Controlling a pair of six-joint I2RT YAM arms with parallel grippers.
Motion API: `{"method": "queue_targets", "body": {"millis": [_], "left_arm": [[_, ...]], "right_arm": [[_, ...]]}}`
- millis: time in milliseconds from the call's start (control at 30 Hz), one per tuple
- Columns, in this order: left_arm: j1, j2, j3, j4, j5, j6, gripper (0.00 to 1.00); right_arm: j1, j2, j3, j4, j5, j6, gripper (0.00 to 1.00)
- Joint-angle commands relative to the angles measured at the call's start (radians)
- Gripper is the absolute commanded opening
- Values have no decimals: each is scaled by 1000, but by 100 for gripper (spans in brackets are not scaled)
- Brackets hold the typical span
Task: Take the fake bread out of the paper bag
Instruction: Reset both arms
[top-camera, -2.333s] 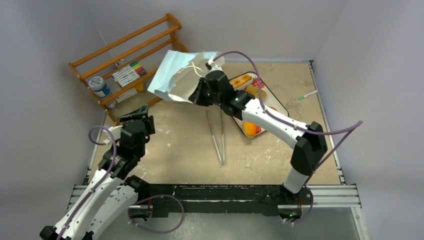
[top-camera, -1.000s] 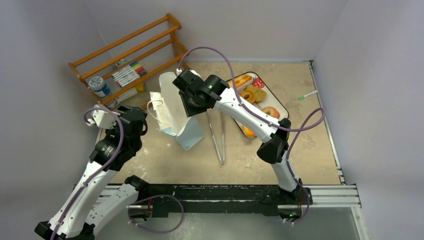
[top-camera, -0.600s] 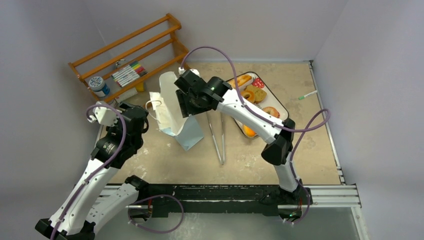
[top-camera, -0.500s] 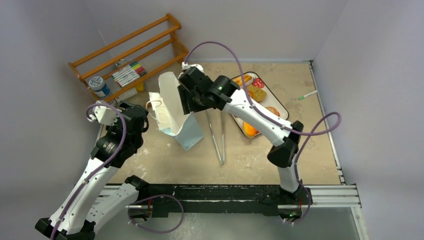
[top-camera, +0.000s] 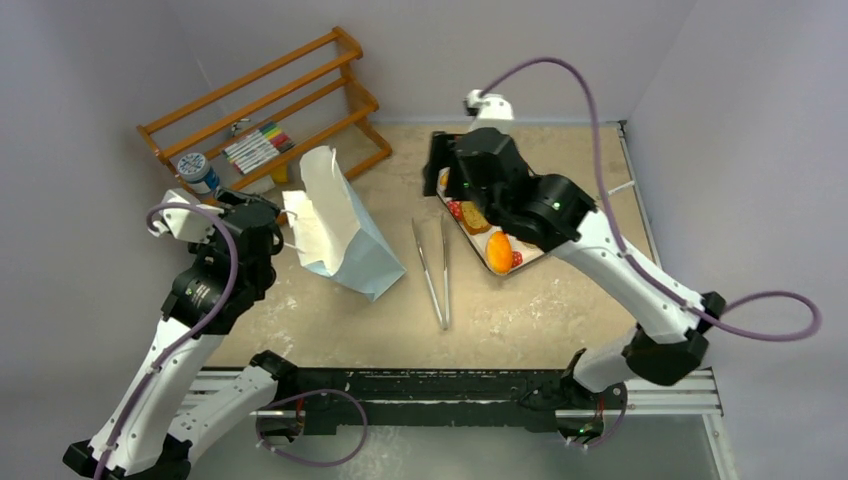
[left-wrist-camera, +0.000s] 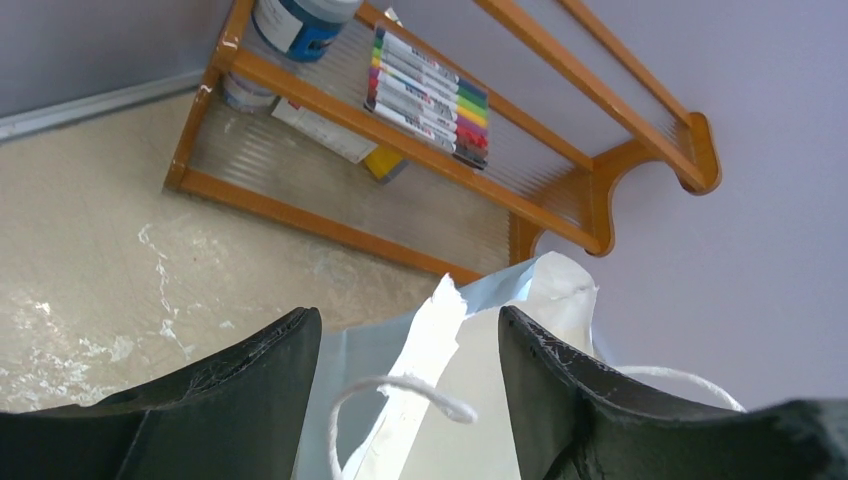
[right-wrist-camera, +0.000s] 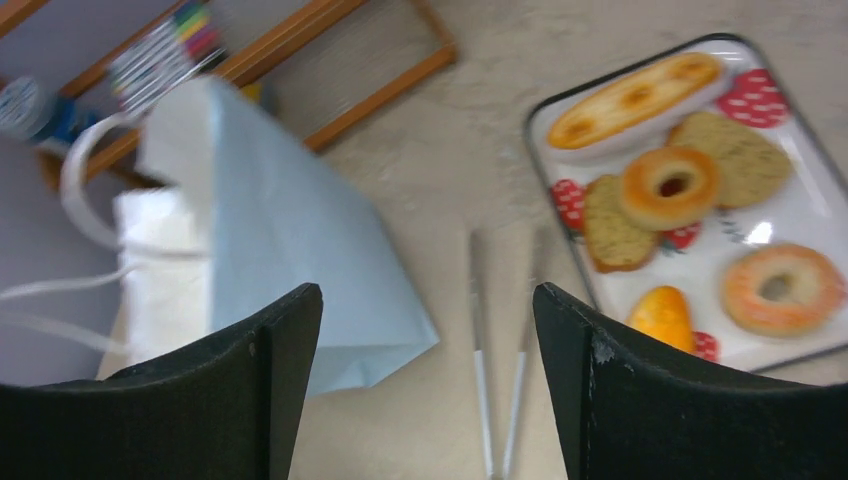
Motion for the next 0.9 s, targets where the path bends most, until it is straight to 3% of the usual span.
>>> {"method": "queue_targets", "body": {"millis": [0,100,267,400,600,867], "left_arm": [[2,29,56,21,-71,104,65],[3,58,54,67,-67,164,65],[3,87,30,121,-34,223,65],[3,76,10,123,-35,235,66],[3,42,33,158,-33,274,67],[2,92,196,219,11,358,72]], "right_arm": [[-179,-153,-219,146,180,-15,80],[-321,-213,-373,207,170,-38,83],[-577,-260,-579,261,135,-62,95],[-729,-264,-676,264,68,-48,100],[-774,-332,-772,308,8,-33,100],[-774,-307,-767,248,35,13,100]]}}
